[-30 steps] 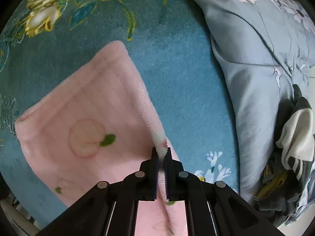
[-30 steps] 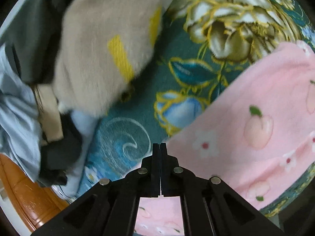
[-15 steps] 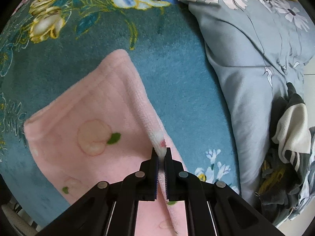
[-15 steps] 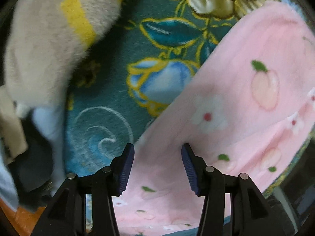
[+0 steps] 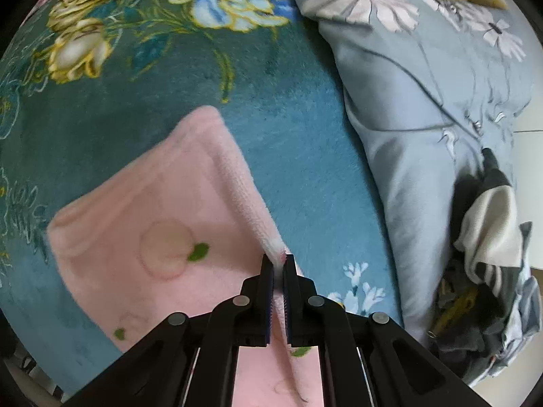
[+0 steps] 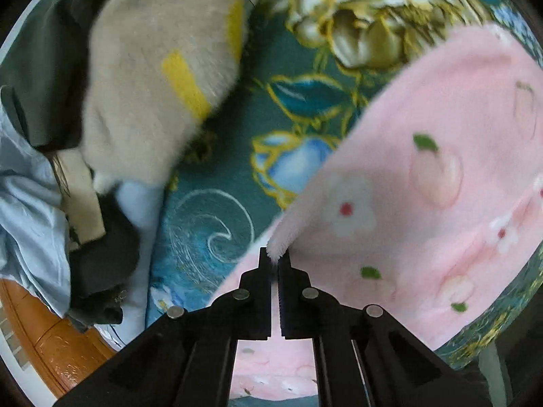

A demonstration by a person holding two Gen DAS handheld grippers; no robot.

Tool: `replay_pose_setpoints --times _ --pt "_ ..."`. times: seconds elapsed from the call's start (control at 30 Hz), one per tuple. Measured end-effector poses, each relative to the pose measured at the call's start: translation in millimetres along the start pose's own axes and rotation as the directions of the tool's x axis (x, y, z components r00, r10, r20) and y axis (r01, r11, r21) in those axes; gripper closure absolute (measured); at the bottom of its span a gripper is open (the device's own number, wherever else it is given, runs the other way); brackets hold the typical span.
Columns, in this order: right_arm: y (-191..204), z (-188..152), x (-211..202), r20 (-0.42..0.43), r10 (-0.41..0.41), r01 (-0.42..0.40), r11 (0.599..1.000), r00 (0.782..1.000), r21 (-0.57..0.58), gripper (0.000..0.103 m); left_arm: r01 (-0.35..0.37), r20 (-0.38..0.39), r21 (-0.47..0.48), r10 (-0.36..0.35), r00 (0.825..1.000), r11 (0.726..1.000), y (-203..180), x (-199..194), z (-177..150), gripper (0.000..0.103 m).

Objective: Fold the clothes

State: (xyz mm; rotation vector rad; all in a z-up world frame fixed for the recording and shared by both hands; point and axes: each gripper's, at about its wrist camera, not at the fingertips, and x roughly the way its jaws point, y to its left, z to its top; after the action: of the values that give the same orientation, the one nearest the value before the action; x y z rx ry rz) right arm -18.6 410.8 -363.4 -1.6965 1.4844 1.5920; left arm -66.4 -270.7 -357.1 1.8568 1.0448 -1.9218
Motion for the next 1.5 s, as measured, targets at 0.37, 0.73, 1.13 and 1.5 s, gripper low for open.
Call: replay_pose_setpoints --times 0.37,0.73,1.13,1.5 --pt "-5.5 18.9 25.2 -0.022 0.064 -0.063 0.998 0.998 0.010 0.093 0.111 0.040 -0.026 -0.110 0.993 0.993 30.1 -27.3 -1.9 0.073" --pt "-23.8 -15.1 -12.5 0.017 0.140 -0.136 0.979 0.990 -0.151 0.056 -0.018 0.130 -0.137 0.036 0.991 0.990 142.7 -50.2 -4.8 0.062" --pt "-85.0 -49.2 -57.8 0.027 0.069 -0.064 0.987 0.997 -0.147 0.056 0.010 0.128 -0.164 0.011 0.992 0.986 177.5 -29.5 -17.0 0.039" --pt "-96.6 -63.9 -71.5 0.053 0.032 -0.024 0.989 0.998 -0.145 0.056 0.021 0.193 -0.058 -0.010 0.981 0.998 168.1 -50.9 -13.2 0.086"
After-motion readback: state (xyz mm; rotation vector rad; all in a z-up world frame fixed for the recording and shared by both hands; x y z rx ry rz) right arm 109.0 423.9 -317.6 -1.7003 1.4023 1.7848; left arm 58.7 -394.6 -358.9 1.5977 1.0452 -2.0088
